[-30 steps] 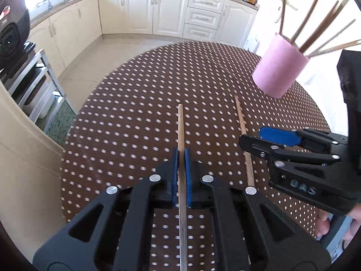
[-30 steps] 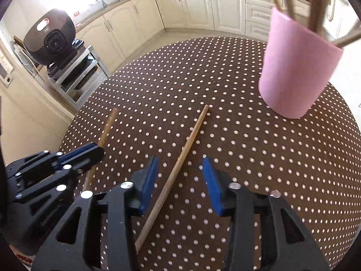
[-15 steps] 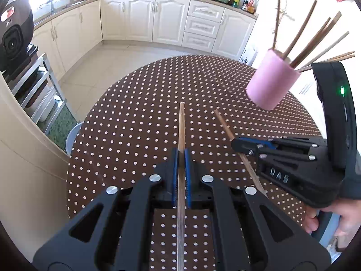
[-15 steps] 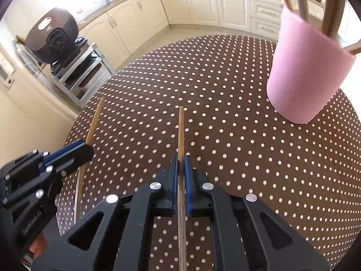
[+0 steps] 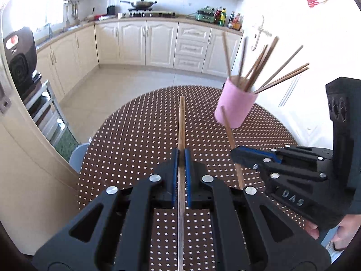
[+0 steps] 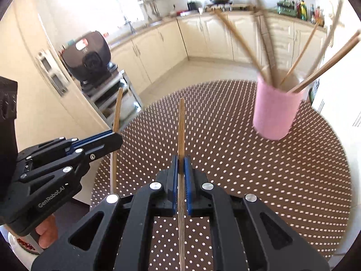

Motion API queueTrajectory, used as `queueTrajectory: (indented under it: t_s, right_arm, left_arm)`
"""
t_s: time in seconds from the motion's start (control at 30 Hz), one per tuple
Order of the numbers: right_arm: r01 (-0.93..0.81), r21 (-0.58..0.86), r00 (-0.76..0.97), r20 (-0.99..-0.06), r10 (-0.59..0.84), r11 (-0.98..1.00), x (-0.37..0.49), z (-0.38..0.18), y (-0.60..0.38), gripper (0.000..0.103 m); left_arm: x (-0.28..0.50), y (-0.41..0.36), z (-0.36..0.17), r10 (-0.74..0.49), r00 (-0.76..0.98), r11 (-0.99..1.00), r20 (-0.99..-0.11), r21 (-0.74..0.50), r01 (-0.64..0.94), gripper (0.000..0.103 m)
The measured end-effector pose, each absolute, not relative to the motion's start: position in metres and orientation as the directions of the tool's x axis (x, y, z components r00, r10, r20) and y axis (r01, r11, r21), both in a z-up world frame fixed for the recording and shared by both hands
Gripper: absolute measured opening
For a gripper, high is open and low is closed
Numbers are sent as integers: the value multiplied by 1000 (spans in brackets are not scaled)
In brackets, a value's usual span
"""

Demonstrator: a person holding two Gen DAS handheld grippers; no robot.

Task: Organize utensils
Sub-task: 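Lift both chopsticks upright and carry them above the pink cup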

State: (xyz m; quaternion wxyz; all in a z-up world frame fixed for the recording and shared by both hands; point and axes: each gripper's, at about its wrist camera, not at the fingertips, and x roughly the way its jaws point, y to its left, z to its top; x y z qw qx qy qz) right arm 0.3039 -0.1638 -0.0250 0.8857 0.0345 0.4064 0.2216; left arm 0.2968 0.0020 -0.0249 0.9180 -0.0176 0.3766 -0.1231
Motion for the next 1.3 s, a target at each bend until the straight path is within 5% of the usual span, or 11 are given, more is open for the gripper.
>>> queueTrajectory:
  t_s: [0.53, 1.3]
  right_arm:
    - [-403, 146, 756, -503, 418, 904, 248, 33, -200, 4]
    - [-308, 162, 929, -161, 333, 937, 299, 97, -274, 4]
  left_arm:
    - [255, -35, 32, -290, 777, 954, -559, -105, 280, 6]
    - [301, -103, 100, -363, 884, 932, -296, -130, 339, 6]
